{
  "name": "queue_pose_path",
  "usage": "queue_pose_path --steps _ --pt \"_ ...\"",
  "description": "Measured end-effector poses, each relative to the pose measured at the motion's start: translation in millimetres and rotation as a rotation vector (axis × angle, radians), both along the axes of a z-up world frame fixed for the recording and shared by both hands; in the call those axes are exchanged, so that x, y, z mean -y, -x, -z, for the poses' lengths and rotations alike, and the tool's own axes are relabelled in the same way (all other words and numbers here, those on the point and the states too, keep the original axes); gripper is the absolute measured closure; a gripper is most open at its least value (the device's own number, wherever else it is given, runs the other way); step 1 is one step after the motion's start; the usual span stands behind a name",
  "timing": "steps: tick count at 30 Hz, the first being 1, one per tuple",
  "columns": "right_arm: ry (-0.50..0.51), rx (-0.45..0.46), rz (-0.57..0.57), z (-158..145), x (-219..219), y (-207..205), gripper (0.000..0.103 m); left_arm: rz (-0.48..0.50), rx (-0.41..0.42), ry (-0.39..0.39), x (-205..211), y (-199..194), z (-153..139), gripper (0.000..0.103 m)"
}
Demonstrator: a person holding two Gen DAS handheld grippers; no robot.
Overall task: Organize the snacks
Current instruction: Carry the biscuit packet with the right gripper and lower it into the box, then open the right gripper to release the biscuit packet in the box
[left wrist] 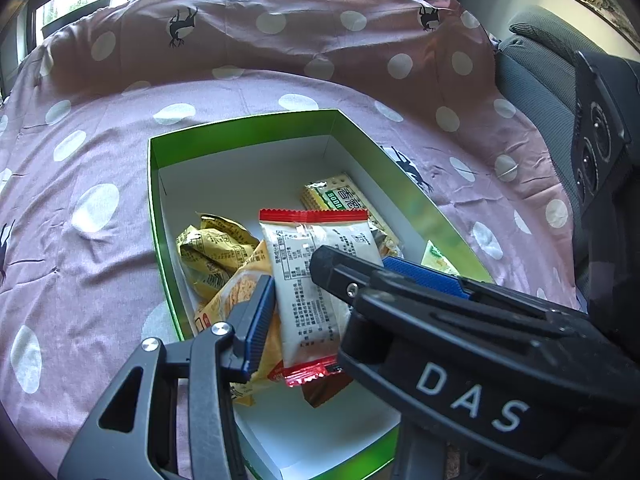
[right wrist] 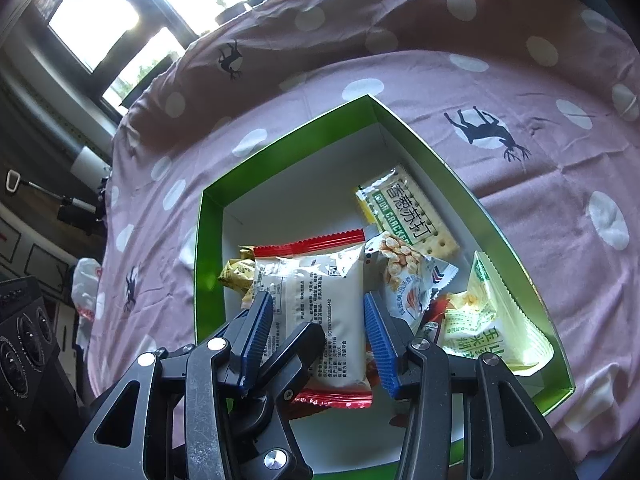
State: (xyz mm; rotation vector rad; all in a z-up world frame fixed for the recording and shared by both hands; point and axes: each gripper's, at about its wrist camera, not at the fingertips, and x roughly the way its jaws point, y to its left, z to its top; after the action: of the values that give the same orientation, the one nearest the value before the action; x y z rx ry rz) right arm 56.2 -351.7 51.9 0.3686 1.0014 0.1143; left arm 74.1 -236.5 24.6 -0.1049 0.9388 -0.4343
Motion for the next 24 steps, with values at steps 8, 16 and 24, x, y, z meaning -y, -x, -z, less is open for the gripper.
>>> queue_pose_path --steps 8,16,24 --pt "0.004 -0.004 -0.003 1.1 -1.0 -0.5 0.053 -0.009 -0.007 0.006 -2.1 0.8 2.1 0.058" --pt "0.007 0.004 0.002 -1.2 -0.6 1.0 0.051 -0.028 -0.01 -0.002 -4.2 3.3 -0.7 0.049" --pt "0.014 0.033 0.013 -8.9 -0.7 6.1 0.049 -0.05 0.037 -0.046 -11.9 13.0 -13.5 0.029"
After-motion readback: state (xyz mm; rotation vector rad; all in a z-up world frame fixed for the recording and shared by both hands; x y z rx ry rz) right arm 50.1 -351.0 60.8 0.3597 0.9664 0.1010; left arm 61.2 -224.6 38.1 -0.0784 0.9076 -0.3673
